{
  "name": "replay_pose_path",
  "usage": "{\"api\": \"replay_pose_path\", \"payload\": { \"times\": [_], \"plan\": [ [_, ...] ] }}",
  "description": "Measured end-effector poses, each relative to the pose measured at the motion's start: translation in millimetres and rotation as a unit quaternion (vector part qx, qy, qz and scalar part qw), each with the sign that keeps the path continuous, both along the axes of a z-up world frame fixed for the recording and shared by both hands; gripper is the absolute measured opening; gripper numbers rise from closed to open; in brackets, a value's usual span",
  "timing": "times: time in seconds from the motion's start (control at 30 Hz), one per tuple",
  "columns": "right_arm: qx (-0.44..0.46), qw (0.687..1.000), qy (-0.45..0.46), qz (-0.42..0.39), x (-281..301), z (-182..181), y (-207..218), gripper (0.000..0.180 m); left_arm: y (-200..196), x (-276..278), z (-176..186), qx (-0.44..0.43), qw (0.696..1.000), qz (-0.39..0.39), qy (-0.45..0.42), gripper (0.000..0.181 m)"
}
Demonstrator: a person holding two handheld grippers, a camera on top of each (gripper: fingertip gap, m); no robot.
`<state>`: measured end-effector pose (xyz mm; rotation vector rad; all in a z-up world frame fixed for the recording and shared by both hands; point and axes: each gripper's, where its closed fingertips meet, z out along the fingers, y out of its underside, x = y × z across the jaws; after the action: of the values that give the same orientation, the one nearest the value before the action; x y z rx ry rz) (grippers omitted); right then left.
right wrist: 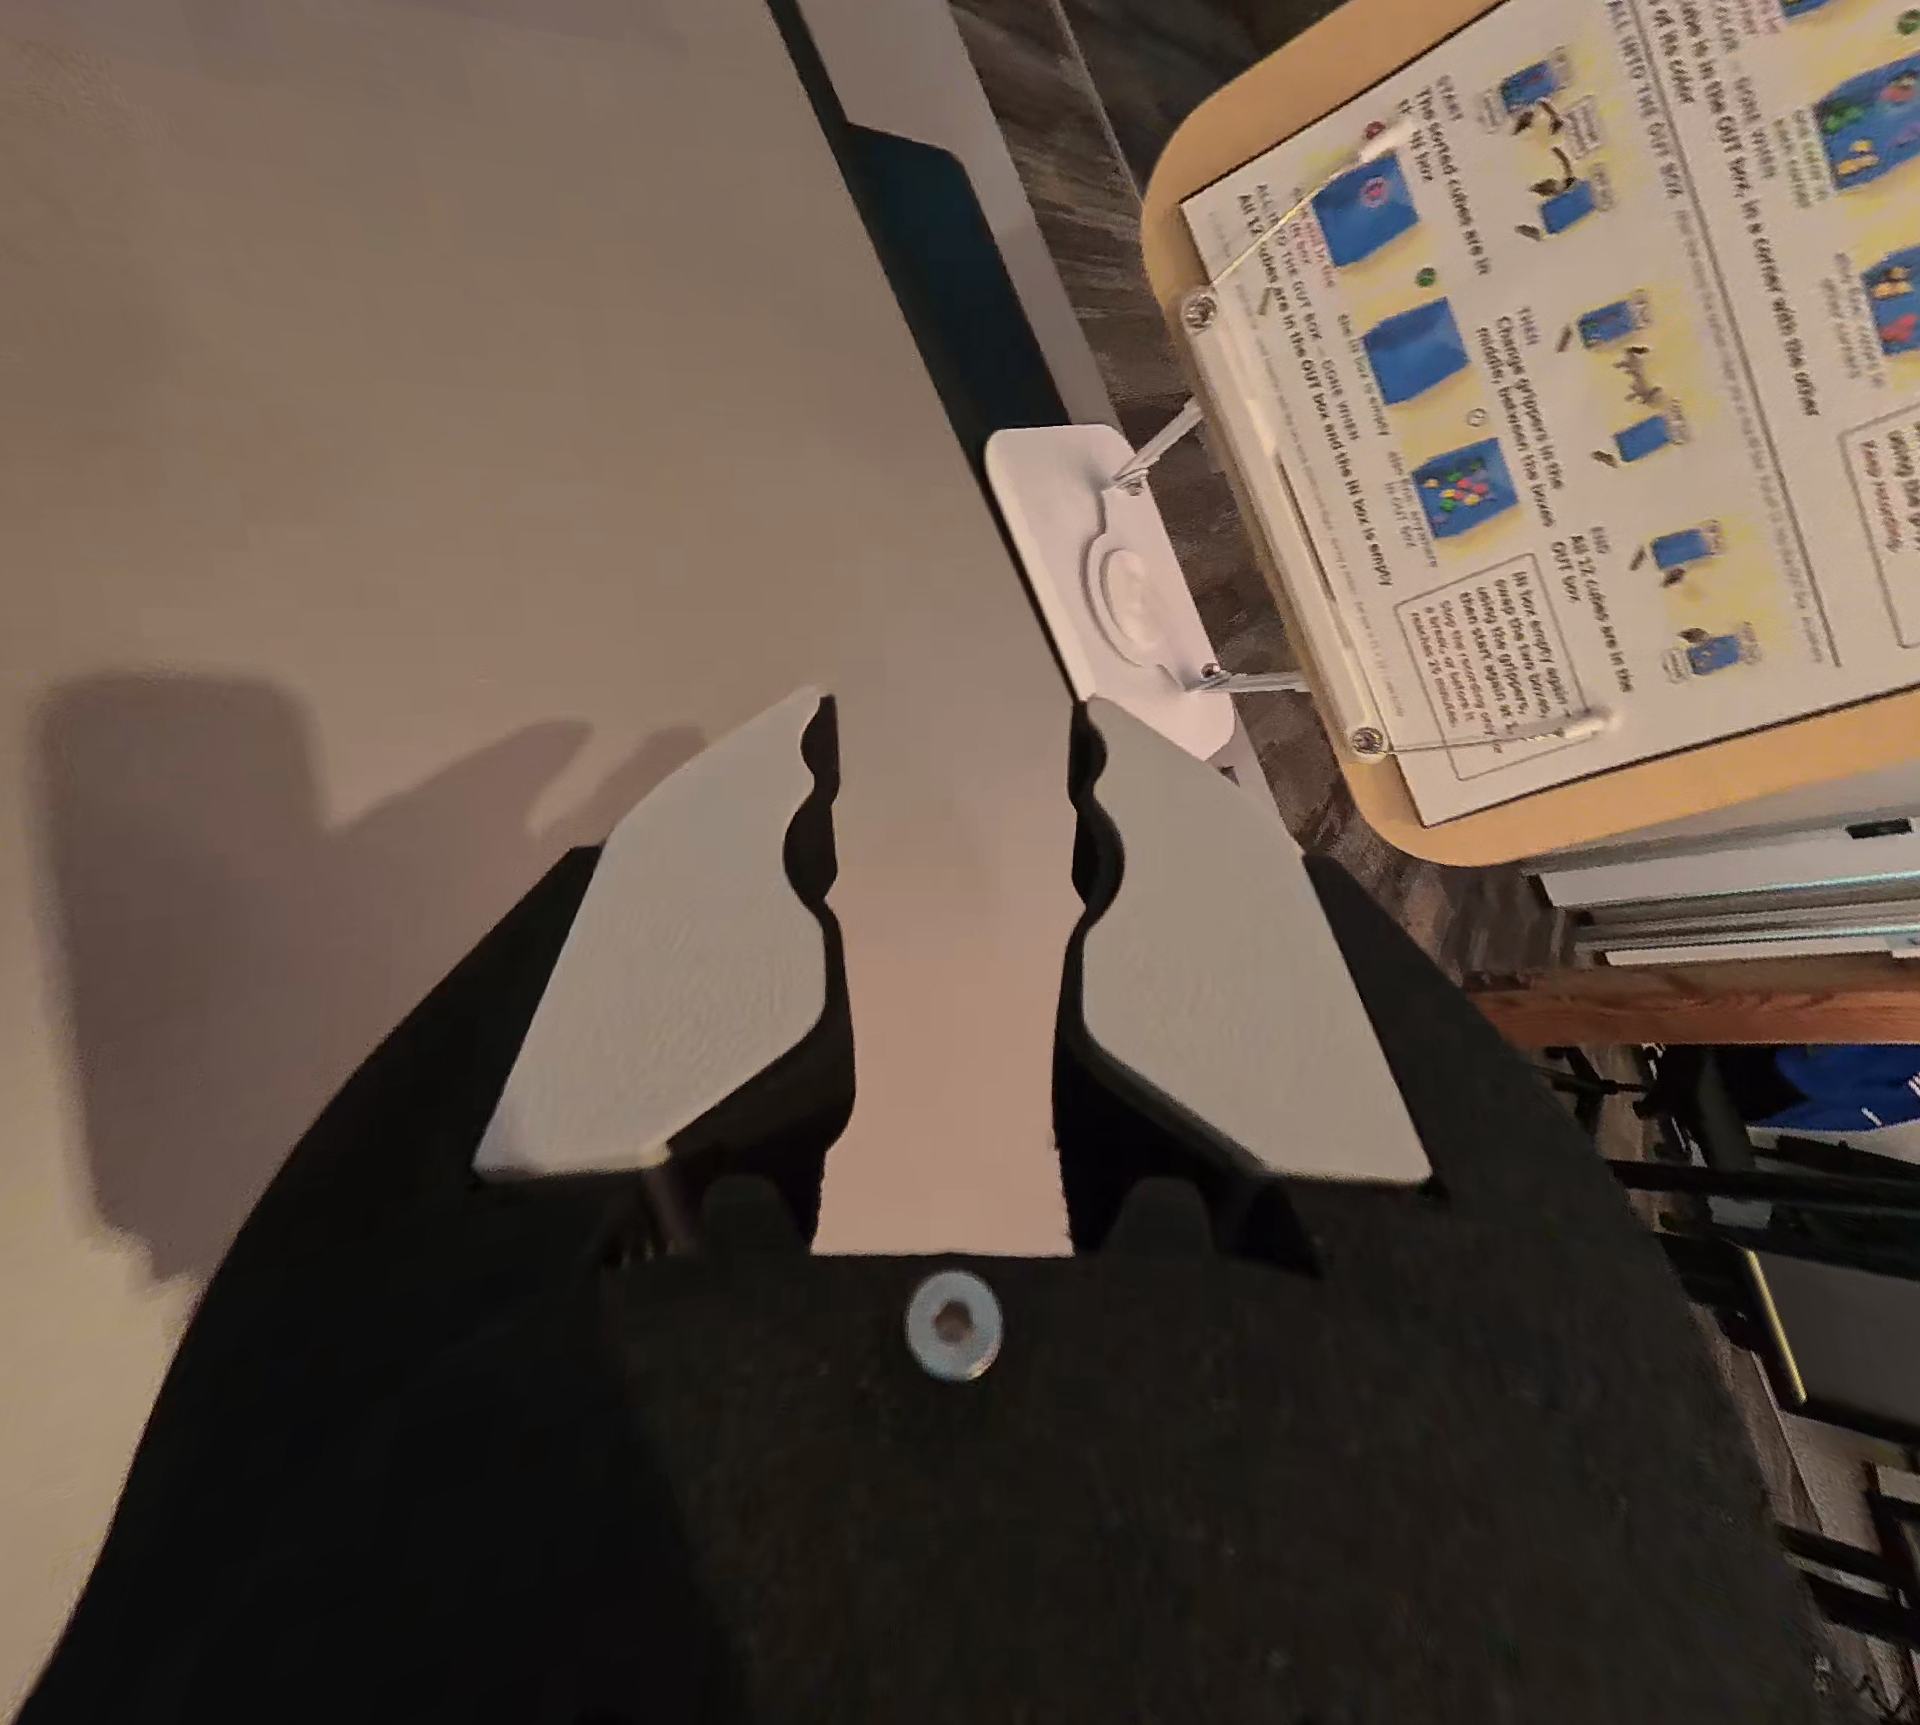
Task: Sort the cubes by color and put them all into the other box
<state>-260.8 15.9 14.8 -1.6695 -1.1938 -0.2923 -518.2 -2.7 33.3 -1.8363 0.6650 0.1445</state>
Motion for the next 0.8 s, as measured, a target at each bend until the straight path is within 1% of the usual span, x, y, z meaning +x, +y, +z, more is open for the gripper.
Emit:
{"api": "replay_pose_path", "payload": {
  "times": [0.07, 0.13, 0.27, 0.37, 0.53, 0.67, 0.73, 0.8],
  "plan": [
    [-0.005, 1.0, 0.0, 0.007, -5.5, -3.5, -1.7, 0.042, -8.2, -44.4, 5.5, -0.034, 0.997, 0.049, 0.047, 0.023],
    [-0.006, 1.0, -0.005, 0.01, -8.9, -5.9, -2.8, 0.042, -15.0, -82.8, 6.2, -0.078, 0.99, 0.085, 0.075, 0.023],
    [-0.012, 1.0, -0.008, 0.013, -12.6, -10.1, -4.6, 0.042, -23.6, -136.8, -9.8, -0.17, 0.973, 0.118, 0.105, 0.025],
    [-0.019, 1.0, -0.011, 0.015, -13.6, -15.2, -5.5, 0.042, -24.3, -155.6, -26.6, -0.218, 0.963, 0.12, 0.103, 0.024],
    [-0.033, 0.999, -0.02, 0.014, -12.8, -25.6, -4.9, 0.042, -16.1, -183.3, -56.0, -0.278, 0.942, 0.134, 0.135, 0.025],
    [-0.045, 0.999, -0.029, 0.011, -8.9, -34.4, -4.1, 0.043, -5.6, -195.8, -80.6, -0.326, 0.926, 0.146, 0.119, 0.025],
    [-0.053, 0.998, -0.035, 0.013, -6.4, -40.2, -4.1, 0.043, 1.6, -195.6, -88.7, -0.336, 0.925, 0.137, 0.111, 0.026],
    [-0.07, 0.997, -0.037, 0.017, -4.5, -47.6, -4.3, 0.043, 8.6, -189.2, -93.6, -0.33, 0.932, 0.099, 0.114, 0.026]
  ]
}}
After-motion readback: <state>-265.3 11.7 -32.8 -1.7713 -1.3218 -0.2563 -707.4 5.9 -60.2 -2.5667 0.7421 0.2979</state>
